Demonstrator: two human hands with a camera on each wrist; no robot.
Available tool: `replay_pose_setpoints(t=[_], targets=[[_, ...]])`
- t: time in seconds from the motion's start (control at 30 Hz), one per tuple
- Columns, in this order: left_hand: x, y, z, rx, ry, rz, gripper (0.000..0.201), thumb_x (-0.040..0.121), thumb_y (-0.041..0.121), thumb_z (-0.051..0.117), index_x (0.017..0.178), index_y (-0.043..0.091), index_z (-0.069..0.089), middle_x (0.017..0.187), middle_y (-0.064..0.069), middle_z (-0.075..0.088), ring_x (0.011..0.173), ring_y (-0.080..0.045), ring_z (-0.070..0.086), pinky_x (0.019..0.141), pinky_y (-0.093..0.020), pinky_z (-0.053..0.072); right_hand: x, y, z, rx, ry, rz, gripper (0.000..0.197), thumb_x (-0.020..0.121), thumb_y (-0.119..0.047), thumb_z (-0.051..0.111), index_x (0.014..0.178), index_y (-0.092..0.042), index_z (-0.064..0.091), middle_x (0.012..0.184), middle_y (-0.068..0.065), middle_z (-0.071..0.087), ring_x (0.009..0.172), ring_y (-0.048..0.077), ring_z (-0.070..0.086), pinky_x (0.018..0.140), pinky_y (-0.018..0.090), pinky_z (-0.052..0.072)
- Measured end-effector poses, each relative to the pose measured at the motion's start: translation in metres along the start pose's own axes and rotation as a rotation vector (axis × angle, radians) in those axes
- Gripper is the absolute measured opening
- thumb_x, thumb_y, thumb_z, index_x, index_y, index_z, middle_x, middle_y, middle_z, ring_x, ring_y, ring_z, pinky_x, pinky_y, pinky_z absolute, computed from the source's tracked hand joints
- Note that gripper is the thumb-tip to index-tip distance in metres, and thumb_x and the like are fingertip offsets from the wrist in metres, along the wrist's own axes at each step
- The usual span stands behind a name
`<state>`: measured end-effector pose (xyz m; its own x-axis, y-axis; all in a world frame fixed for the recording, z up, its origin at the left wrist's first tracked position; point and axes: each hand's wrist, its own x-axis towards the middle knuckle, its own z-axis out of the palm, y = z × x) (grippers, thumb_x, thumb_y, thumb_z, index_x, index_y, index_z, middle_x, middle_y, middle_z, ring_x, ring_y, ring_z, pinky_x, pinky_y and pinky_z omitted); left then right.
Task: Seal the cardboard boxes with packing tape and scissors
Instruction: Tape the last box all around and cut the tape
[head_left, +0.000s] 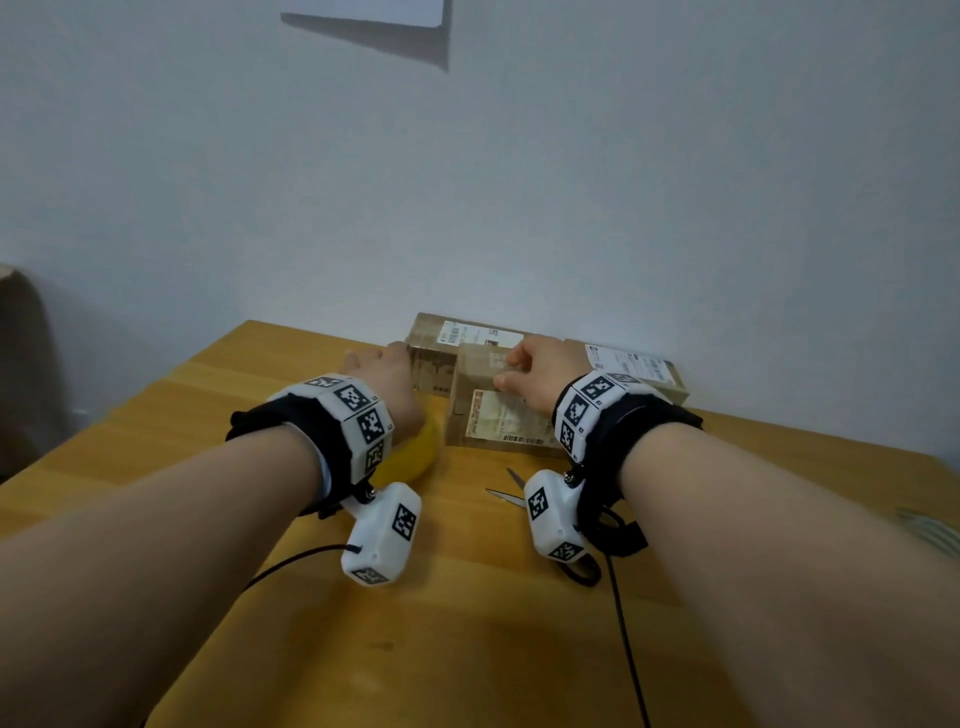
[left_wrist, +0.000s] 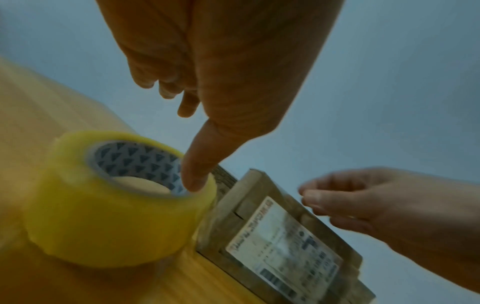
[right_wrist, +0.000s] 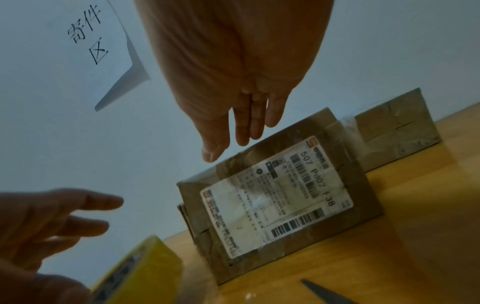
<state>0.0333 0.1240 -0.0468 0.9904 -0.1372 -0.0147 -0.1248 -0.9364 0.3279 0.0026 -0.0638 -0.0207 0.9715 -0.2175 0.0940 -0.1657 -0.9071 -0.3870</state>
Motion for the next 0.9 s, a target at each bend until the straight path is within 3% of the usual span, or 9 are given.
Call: replay_pose_setpoints(t=[0.1,0.2,0.33,0.43,0.53,0.63,0.7,0.8,0.9], targets=[[0.005,0.013,0.004,-0.1,-0.005,0.173,0.08,0.078,0.014,0.063,0.147,0.024,0.024,0.147,-0.008,0.033,0.137,-0.029,0.031,0.107,-0.046,0.038,0.006,-0.003,0.004,-0.122,0.018,-0.013,0.032,0.081,-0.052,0.07,0.101,-0.03,0.061,0.104,-0.005,0.062,0.088,0.016,0.061,0.082,0.037,0.055],[0.013,0.028,0.011,-0.125,-0.08,0.2,0.084,0.078,0.019,0.06,0.147,0.041,0.017,0.151,-0.004,0.034,0.14,-0.033,0.027,0.109,-0.049,0.035,0.008,-0.001,0.0,-0.214,0.01,-0.034,0.028,0.081,-0.04,0.073,0.103,-0.027,0.06,0.103,-0.001,0.058,0.09,0.019,0.057,0.082,0.035,0.052],[0.015,0.045,0.02,-0.306,-0.096,0.193,0.053,0.086,0.036,0.065,0.134,0.03,0.043,0.124,0.002,0.058,0.1,-0.018,0.058,0.08,-0.029,0.048,0.006,0.017,-0.009,-0.148,-0.007,-0.034,0.017,0.081,-0.013,0.072,0.092,-0.021,0.063,0.092,-0.002,0.062,0.088,0.022,0.063,0.077,0.035,0.055],[0.014,0.053,0.022,-0.264,-0.004,0.196,0.037,0.086,0.047,0.064,0.111,0.027,0.046,0.098,0.002,0.061,0.079,-0.018,0.06,0.064,-0.029,0.048,0.003,0.025,-0.015,-0.13,-0.053,-0.023,0.027,0.073,-0.02,0.081,0.091,-0.024,0.062,0.087,-0.007,0.058,0.088,0.02,0.062,0.079,0.034,0.055],[0.013,0.058,0.019,-0.222,0.005,0.185,0.03,0.086,0.045,0.064,0.099,0.028,0.044,0.09,-0.001,0.062,0.075,-0.022,0.061,0.07,-0.034,0.052,0.002,0.024,-0.017,-0.074,-0.107,-0.036,0.036,0.072,-0.039,0.083,0.096,-0.023,0.061,0.09,-0.005,0.059,0.084,0.016,0.06,0.08,0.034,0.054],[0.012,0.058,0.014,-0.065,-0.002,0.234,0.027,0.088,0.047,0.06,0.099,0.027,0.044,0.081,0.003,0.06,0.077,-0.022,0.059,0.087,-0.04,0.043,0.004,0.023,-0.01,-0.091,-0.068,-0.023,0.043,0.076,-0.053,0.077,0.097,-0.021,0.058,0.086,-0.005,0.052,0.074,0.012,0.052,0.071,0.03,0.049],[0.012,0.056,0.013,-0.015,0.016,0.255,0.022,0.09,0.044,0.059,0.1,0.029,0.046,0.076,0.006,0.058,0.077,-0.021,0.059,0.096,-0.045,0.038,0.008,0.023,-0.002,-0.127,-0.074,0.002,0.046,0.073,-0.061,0.073,0.091,-0.025,0.052,0.093,-0.001,0.052,0.081,0.017,0.054,0.075,0.034,0.051],[0.015,0.055,0.013,-0.083,-0.01,0.268,0.025,0.089,0.04,0.061,0.106,0.026,0.048,0.08,0.005,0.056,0.074,-0.019,0.057,0.072,-0.032,0.047,0.011,0.022,0.001,-0.149,-0.118,0.016,0.04,0.075,-0.062,0.069,0.084,-0.029,0.047,0.097,0.001,0.057,0.087,0.022,0.058,0.078,0.04,0.054],[0.018,0.054,0.011,-0.146,-0.019,0.266,0.027,0.086,0.036,0.066,0.107,0.026,0.052,0.094,0.001,0.059,0.078,-0.019,0.057,0.054,-0.024,0.039,0.012,0.023,0.0,-0.145,-0.12,-0.007,0.034,0.082,-0.048,0.07,0.097,-0.025,0.051,0.095,-0.002,0.053,0.079,0.016,0.055,0.063,0.03,0.046]])
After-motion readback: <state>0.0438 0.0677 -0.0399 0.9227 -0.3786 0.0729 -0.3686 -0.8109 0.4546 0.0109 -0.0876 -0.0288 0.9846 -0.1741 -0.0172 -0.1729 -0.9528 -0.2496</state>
